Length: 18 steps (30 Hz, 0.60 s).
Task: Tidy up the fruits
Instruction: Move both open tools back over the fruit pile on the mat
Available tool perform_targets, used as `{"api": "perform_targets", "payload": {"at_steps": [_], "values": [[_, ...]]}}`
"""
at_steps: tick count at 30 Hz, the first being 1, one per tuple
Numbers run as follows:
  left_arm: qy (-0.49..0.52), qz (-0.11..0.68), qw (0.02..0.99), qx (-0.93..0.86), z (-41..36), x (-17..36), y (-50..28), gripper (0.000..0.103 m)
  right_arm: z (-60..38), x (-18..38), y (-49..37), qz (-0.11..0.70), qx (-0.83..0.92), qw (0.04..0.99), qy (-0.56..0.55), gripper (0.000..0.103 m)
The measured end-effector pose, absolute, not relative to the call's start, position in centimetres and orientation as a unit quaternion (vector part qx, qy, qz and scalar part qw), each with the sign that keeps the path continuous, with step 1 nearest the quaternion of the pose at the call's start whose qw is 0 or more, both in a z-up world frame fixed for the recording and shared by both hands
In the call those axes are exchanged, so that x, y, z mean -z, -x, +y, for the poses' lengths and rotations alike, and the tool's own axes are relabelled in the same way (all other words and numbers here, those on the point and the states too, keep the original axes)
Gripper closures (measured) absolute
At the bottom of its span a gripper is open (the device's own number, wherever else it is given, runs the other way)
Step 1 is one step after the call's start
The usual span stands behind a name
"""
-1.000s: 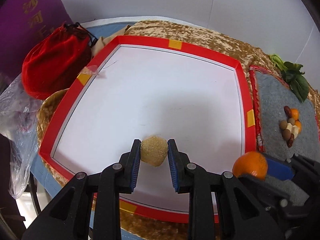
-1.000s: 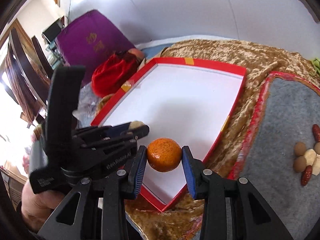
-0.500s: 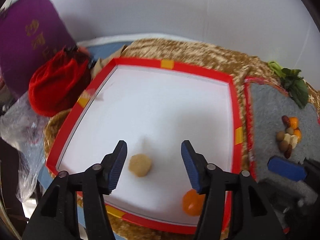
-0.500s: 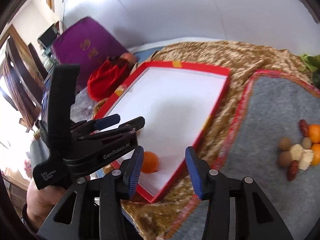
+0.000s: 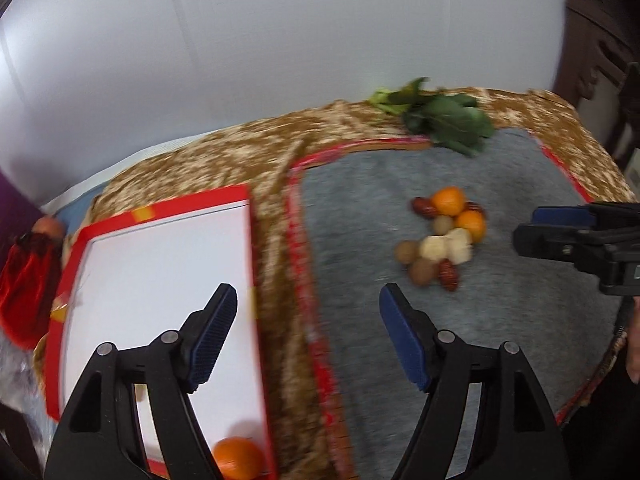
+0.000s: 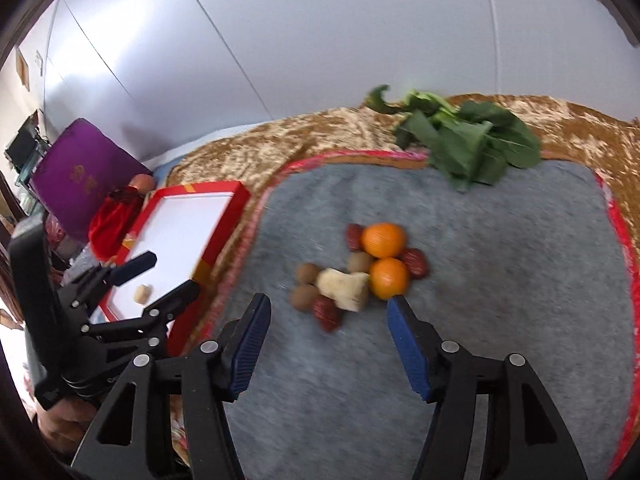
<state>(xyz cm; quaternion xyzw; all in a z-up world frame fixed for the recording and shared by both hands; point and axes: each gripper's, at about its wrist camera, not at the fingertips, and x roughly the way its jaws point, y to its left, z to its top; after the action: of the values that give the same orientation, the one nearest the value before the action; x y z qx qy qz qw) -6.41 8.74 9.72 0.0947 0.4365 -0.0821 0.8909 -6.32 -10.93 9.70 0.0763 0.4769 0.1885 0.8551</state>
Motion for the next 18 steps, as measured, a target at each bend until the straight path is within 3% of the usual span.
{"api": "perform_targets", "payload": {"at_steps": [8,18], "values": [[-0.133,0.457,0.872,0.111,4.9,-7.2,5.1,0.029,-11.6,-10.7,8.0,0.432,-0.116,0.894,0.027,0.041],[-0.151,0.463,0.865,0.121,2.6,-5.8,4.4,0.029,-12.5,-13.3,9.3,0.365,-0.047,0.927,0.071,0.041]]}}
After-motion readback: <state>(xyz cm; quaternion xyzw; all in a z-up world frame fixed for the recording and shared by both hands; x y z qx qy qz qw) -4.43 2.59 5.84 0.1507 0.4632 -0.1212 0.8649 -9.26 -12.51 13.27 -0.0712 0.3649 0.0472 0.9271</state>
